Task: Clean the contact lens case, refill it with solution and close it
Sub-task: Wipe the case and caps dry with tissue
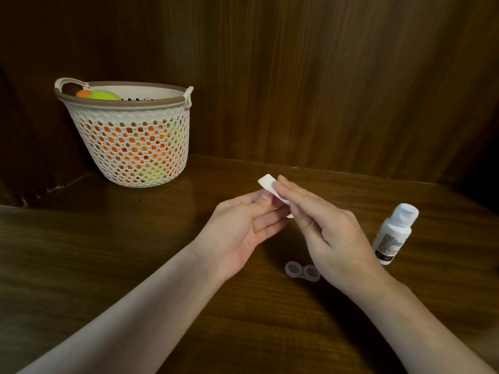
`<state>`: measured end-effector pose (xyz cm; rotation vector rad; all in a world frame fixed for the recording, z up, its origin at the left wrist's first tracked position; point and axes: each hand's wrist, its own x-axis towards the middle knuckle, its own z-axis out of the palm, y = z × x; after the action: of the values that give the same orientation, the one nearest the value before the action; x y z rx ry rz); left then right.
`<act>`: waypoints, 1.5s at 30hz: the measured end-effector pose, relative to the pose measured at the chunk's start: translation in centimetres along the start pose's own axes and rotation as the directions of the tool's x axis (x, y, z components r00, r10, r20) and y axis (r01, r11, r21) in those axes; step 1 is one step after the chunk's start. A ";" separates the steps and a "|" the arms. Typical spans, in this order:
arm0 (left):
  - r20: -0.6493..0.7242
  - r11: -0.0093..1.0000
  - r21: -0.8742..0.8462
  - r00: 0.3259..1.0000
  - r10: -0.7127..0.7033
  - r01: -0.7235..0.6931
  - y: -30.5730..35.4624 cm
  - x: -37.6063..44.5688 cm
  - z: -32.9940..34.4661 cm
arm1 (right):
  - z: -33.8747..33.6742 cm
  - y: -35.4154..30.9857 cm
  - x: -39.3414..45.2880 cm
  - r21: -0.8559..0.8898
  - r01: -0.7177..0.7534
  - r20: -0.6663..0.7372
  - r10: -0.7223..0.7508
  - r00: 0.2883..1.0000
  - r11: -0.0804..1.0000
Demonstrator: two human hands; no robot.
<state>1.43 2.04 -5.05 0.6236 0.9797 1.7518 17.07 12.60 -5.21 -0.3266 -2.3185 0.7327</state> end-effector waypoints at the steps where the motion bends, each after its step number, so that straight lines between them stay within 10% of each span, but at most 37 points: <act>1: -0.007 1.000 -0.019 1.000 -0.001 0.001 0.0 0.0 -0.1 | 0.0 0.0 0.0 -0.010 -0.001 0.017 0.001 1.000 1.000; 6: -0.011 1.000 0.007 1.000 0.028 -0.028 0.2 -0.2 0.1 | -0.1 0.1 0.1 -0.035 0.014 -0.027 -0.015 1.000 0.999; 9: -0.067 0.932 0.344 0.987 0.146 -0.114 0.2 -0.3 0.5 | -0.3 0.3 0.0 -0.031 -0.020 -0.173 0.014 0.985 0.999; 15: 0.147 0.307 0.917 0.929 0.340 -0.257 -1.7 -0.1 0.5 | -0.7 1.4 0.3 -0.180 -0.202 -0.382 0.121 0.916 0.963; 22: 0.205 0.088 0.971 0.964 0.170 -0.222 -2.5 1.3 1.6 | -0.8 3.0 0.7 -0.192 -0.287 -0.418 0.187 0.889 0.939; 33: 0.198 0.052 0.976 0.963 0.181 -0.210 -2.0 1.3 1.1 | -0.9 3.5 0.7 -0.159 -0.271 -0.458 0.172 0.872 0.950; 40: 0.061 -0.260 0.965 0.968 0.245 0.005 2.0 -0.4 -2.1 | -1.0 3.1 0.7 -0.129 -0.253 -0.422 0.178 0.889 0.959; 45: -0.007 -0.226 0.973 0.990 0.139 0.038 1.8 -0.3 -2.9 | -0.9 3.0 0.7 -0.096 -0.267 -0.409 0.207 0.889 0.959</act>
<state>-1.64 0.50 -5.14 1.5896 2.5328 0.5062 17.27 15.64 -6.06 -0.7671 -1.9659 0.5454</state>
